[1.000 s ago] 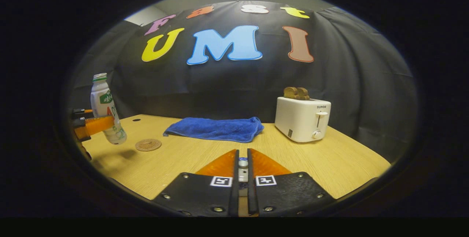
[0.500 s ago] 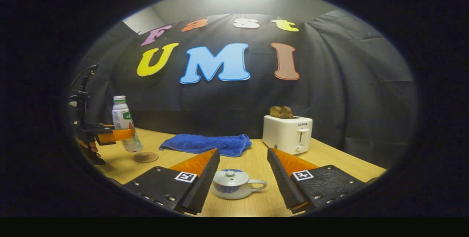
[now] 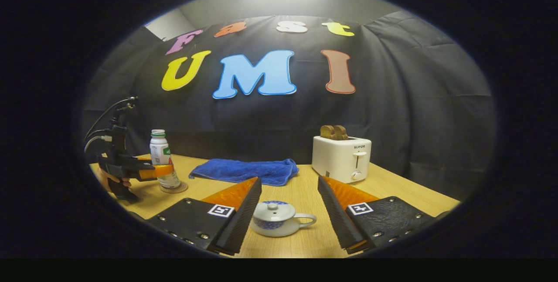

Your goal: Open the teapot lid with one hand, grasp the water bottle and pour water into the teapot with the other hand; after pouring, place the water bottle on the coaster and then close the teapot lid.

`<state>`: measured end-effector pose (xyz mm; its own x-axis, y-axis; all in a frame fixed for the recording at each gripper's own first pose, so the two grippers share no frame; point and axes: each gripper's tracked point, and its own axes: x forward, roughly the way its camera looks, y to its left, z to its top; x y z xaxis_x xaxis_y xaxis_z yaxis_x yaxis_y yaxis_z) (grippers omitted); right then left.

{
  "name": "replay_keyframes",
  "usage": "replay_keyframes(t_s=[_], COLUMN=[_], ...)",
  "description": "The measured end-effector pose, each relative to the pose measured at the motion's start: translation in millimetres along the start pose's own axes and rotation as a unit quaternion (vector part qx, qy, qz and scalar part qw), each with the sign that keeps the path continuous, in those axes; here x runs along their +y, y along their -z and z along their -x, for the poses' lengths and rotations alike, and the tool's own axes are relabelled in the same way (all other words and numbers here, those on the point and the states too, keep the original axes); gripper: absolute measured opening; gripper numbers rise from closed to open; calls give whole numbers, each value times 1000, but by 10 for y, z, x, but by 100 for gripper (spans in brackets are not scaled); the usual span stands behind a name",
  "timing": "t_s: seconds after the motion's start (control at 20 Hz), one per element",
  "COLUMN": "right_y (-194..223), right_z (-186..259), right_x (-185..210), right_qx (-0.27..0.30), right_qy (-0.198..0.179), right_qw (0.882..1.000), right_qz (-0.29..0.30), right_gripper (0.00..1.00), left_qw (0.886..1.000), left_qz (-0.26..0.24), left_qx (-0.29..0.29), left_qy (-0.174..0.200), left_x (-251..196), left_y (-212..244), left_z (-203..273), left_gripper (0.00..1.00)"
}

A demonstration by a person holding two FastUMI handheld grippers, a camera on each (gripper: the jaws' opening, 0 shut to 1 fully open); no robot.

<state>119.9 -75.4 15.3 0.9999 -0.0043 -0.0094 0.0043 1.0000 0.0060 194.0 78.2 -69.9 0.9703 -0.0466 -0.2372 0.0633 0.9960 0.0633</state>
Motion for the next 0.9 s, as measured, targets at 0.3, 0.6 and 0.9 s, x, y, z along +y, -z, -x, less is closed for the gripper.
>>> replay_keyframes(t_s=[0.3,0.6,0.9], right_y=[16,17,-10], right_z=[-6,-6,18], right_x=[27,49,107], right_qx=[2,3,-1], right_qy=[-5,-12,-20], right_qw=[1000,1000,1000], right_qz=[0,-2,-6], right_gripper=[80,80,80], left_qw=[1000,1000,999], left_qz=[6,2,-3], left_qx=[-18,-26,-34], left_qy=[9,7,-7], left_x=[-30,-27,7], left_y=[-132,-209,-251], left_z=[63,170,460], left_gripper=[100,100,100])
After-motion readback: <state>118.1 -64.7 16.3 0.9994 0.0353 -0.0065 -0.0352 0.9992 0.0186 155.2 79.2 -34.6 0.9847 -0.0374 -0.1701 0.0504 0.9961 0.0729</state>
